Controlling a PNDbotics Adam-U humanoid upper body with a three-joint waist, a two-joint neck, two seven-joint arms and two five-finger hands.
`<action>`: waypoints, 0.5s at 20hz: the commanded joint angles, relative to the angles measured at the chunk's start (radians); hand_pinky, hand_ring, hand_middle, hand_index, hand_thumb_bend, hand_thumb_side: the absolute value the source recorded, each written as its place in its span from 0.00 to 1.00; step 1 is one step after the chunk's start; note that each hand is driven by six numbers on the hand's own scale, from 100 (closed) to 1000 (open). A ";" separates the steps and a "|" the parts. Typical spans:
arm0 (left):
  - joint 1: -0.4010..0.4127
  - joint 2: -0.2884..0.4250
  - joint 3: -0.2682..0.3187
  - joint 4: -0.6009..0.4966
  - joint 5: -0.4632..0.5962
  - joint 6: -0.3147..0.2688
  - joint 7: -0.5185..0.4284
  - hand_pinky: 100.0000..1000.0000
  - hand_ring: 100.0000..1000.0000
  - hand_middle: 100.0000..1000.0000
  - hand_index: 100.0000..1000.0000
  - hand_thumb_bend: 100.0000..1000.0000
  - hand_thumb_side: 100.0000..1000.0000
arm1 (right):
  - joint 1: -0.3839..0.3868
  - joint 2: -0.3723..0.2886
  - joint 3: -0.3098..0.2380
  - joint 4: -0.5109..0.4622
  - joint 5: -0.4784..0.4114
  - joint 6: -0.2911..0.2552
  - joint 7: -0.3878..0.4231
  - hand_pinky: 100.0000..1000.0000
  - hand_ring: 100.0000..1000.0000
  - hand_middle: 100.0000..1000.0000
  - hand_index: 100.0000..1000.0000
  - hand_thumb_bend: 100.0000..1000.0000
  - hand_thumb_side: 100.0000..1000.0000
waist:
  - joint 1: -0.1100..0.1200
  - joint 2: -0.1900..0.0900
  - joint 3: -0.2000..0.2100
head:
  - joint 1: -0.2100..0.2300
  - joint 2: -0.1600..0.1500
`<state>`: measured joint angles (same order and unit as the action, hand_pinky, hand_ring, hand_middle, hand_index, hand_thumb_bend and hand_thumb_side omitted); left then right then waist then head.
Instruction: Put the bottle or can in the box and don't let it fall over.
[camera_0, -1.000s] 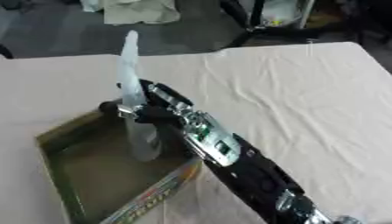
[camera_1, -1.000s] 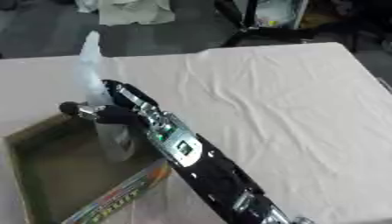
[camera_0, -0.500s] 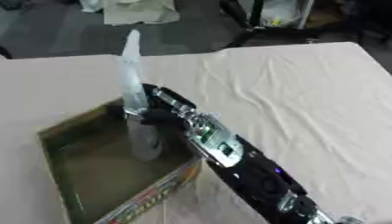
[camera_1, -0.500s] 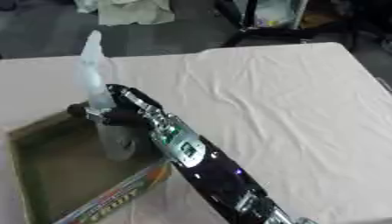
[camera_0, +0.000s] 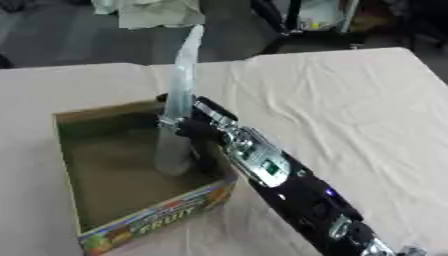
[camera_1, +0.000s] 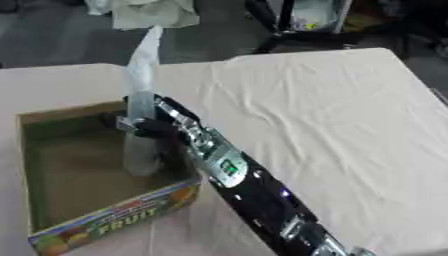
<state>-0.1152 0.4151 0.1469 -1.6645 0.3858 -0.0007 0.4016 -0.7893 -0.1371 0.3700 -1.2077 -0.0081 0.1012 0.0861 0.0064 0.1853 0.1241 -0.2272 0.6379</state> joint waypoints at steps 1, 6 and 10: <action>-0.005 0.031 0.013 -0.010 0.001 -0.002 -0.001 0.78 0.75 0.66 0.72 0.53 0.72 | -0.012 -0.020 -0.002 -0.039 -0.023 0.003 0.009 0.64 0.95 0.95 0.87 0.62 0.67 | 0.005 -0.007 0.000 | 0.001 -0.013; -0.008 0.029 0.011 -0.011 0.001 -0.002 -0.003 0.78 0.75 0.66 0.72 0.52 0.72 | -0.031 -0.001 0.000 -0.086 -0.027 -0.011 0.029 0.65 0.96 0.97 0.89 0.64 0.67 | 0.005 -0.007 0.003 | -0.004 -0.015; -0.008 0.030 0.012 -0.011 0.002 -0.002 -0.003 0.78 0.75 0.66 0.72 0.52 0.72 | -0.046 0.009 -0.009 -0.112 -0.056 -0.026 0.019 0.67 0.99 1.00 0.91 0.63 0.68 | 0.003 -0.007 0.005 | -0.005 -0.014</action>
<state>-0.1154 0.4151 0.1470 -1.6644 0.3858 -0.0012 0.4009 -0.8133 -0.1284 0.3698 -1.2887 -0.0524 0.0825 0.1068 0.0049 0.1895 0.1259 -0.2312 0.6336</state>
